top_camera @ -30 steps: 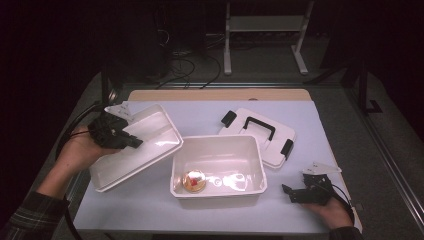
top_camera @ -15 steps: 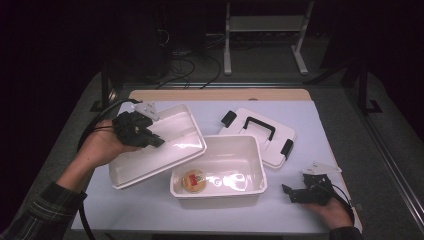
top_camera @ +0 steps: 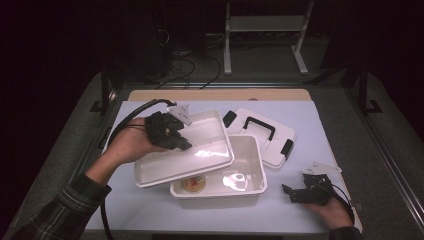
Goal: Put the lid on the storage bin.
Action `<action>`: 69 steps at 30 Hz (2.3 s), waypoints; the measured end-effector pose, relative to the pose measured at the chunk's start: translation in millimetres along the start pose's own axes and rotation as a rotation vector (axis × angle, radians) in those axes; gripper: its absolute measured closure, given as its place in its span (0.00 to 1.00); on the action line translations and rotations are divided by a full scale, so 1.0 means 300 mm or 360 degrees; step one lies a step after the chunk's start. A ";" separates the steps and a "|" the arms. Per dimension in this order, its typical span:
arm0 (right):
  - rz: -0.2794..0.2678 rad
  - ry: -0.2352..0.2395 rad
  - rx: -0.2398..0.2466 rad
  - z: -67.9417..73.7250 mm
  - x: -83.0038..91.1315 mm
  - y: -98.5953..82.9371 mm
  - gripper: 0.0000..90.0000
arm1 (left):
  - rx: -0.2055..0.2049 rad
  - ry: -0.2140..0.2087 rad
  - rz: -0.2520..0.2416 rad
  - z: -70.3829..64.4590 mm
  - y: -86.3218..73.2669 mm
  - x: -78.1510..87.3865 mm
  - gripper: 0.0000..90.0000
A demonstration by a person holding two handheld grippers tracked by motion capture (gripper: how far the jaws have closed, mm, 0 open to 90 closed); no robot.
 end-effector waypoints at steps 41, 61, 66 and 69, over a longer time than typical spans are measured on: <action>0.0002 0.0002 -0.0010 0.000 0.001 0.000 0.10 | -0.0169 -0.0101 0.0046 -0.105 0.139 -0.240 0.98; 0.0002 0.0002 -0.0011 0.001 0.001 0.000 0.10 | -0.0162 -0.0111 0.0072 -0.111 0.117 -0.297 0.97; 0.0002 0.0001 -0.0010 0.001 0.001 0.000 0.10 | -0.0143 -0.0118 0.0028 -0.110 0.114 -0.272 0.80; 0.0002 0.0000 -0.0010 0.001 0.000 0.000 0.10 | -0.0113 -0.0131 0.0005 -0.104 0.109 -0.243 0.70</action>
Point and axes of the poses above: each handheld gripper's, and its own axes: x roughly backward along the jaws, y roughly out of its top, z roughly to its left, the point moved 3 cm from there along -x, roughly forward along the jaws, and after that the axes turned 13 degrees about x, right-handed, at the moved point
